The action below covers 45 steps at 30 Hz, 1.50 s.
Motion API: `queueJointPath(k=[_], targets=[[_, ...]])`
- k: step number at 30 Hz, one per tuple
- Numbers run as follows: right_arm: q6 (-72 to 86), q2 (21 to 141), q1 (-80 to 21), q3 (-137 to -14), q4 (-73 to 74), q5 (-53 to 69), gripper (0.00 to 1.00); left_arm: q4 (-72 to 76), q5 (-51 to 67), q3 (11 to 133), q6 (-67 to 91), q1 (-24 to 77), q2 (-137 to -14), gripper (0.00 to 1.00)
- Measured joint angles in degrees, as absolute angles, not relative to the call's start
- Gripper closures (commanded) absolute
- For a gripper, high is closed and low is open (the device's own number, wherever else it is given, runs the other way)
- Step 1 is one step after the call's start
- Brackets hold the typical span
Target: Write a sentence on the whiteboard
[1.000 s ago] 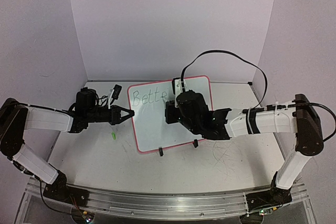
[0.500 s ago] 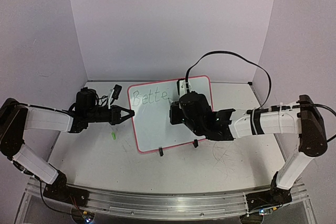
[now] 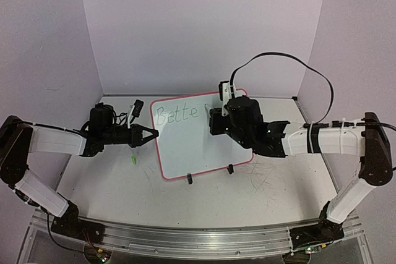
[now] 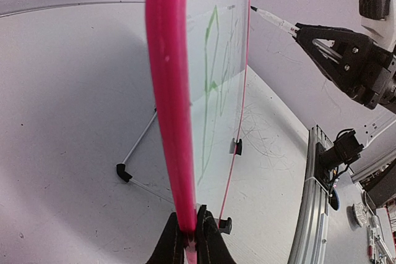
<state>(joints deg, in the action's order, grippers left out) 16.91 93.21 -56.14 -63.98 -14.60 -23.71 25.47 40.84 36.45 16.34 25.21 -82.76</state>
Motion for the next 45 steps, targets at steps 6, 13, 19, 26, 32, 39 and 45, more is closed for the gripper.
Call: queueJointPath(k=[6,13,19,26,32,39,45], targets=[[15.96,95.18,-56.07,-64.42,-15.14,-21.74,1.00,25.46,40.79,36.45,16.36,25.23,-82.76,1.00],[15.42,96.14,-56.29,-65.83,-15.86,-21.08,1.00,25.40,40.82,36.80,16.32,25.34,-82.76,1.00],[15.07,96.91,-56.33,-66.70,-16.30,-21.24,1.00,25.34,40.75,36.80,16.32,25.34,-82.76,1.00],[15.39,97.17,-56.52,-66.92,-16.22,-22.14,1.00,25.30,40.71,36.80,16.32,25.34,-82.76,1.00],[16.64,97.16,-56.66,-66.88,-15.52,-23.20,1.00,25.24,40.55,36.80,16.33,25.34,-82.76,1.00],[18.08,96.65,-56.96,-65.77,-15.10,-23.75,1.00,24.97,40.49,36.80,16.32,25.34,-82.76,1.00],[19.37,96.47,-58.20,-64.30,-14.54,-24.44,1.00,24.95,40.49,36.80,16.32,25.34,-82.76,1.00]])
